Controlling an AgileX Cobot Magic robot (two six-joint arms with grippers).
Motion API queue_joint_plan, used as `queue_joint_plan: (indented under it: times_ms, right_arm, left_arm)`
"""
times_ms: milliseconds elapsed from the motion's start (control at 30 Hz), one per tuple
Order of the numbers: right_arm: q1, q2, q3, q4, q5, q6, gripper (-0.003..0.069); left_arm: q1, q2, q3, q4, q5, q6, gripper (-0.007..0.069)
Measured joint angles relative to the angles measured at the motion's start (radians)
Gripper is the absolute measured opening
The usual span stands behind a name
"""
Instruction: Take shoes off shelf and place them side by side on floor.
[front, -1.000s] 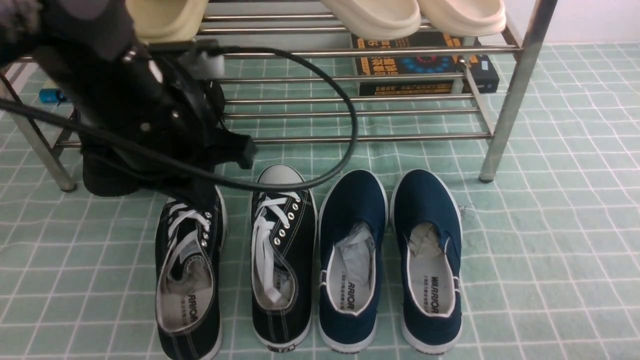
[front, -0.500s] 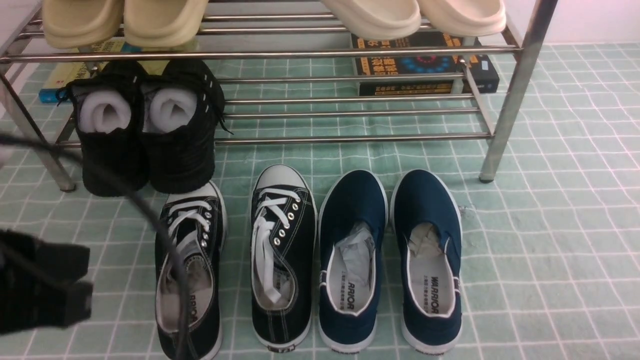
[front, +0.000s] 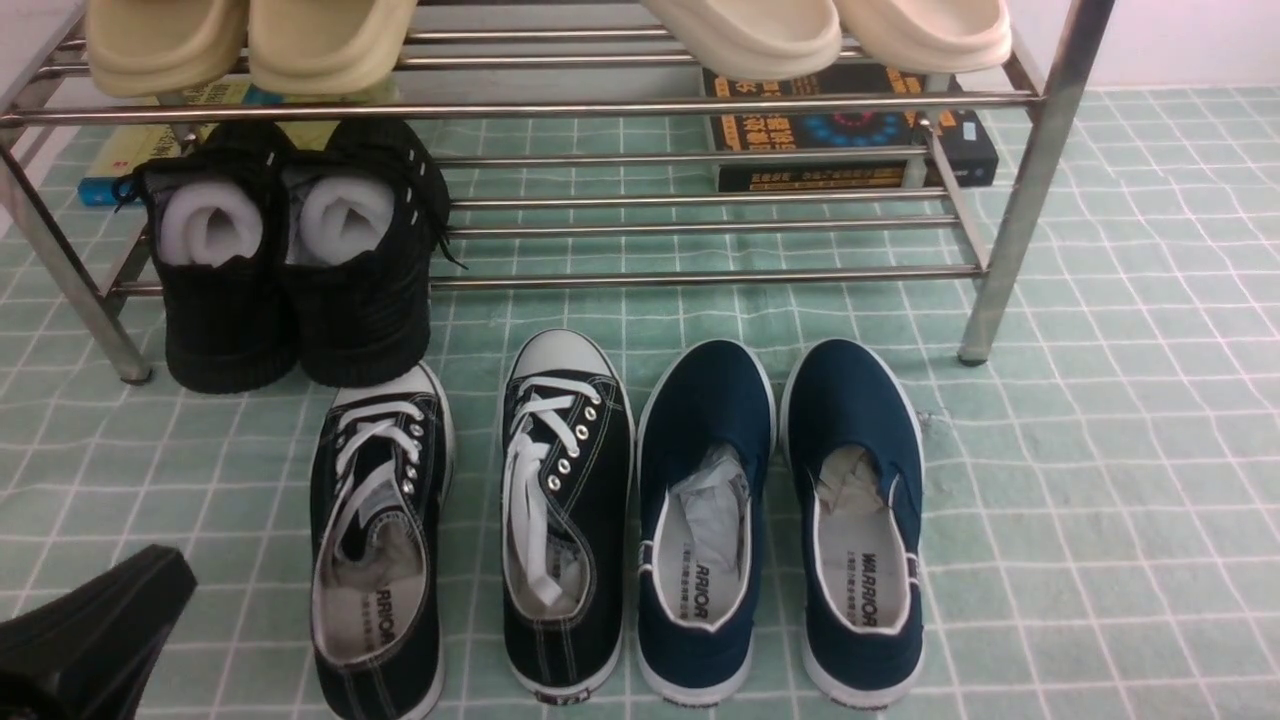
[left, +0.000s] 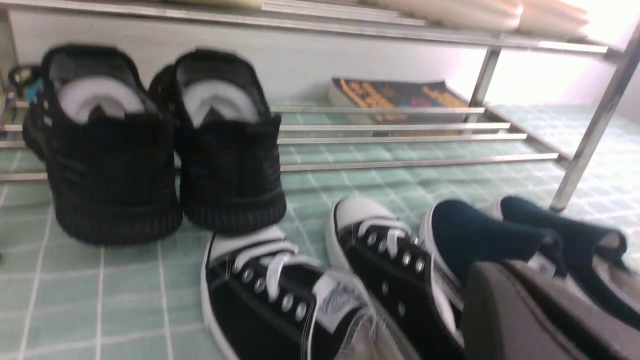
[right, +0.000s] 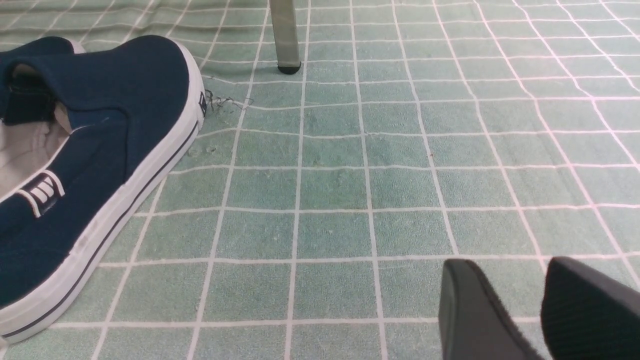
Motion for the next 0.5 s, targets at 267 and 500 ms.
queue_joint_plan:
  times_ms: [267, 500]
  right_arm:
    - [0.0, 0.0, 0.0, 0.0, 0.0, 0.0, 0.0238]
    - [0.0, 0.0, 0.0, 0.0, 0.0, 0.0, 0.0238]
  left_arm:
    - [0.0, 0.0, 0.057, 0.001, 0.038, 0.0, 0.0016]
    - [0.0, 0.0, 0.069, 0.039, 0.052, 0.001, 0.0023]
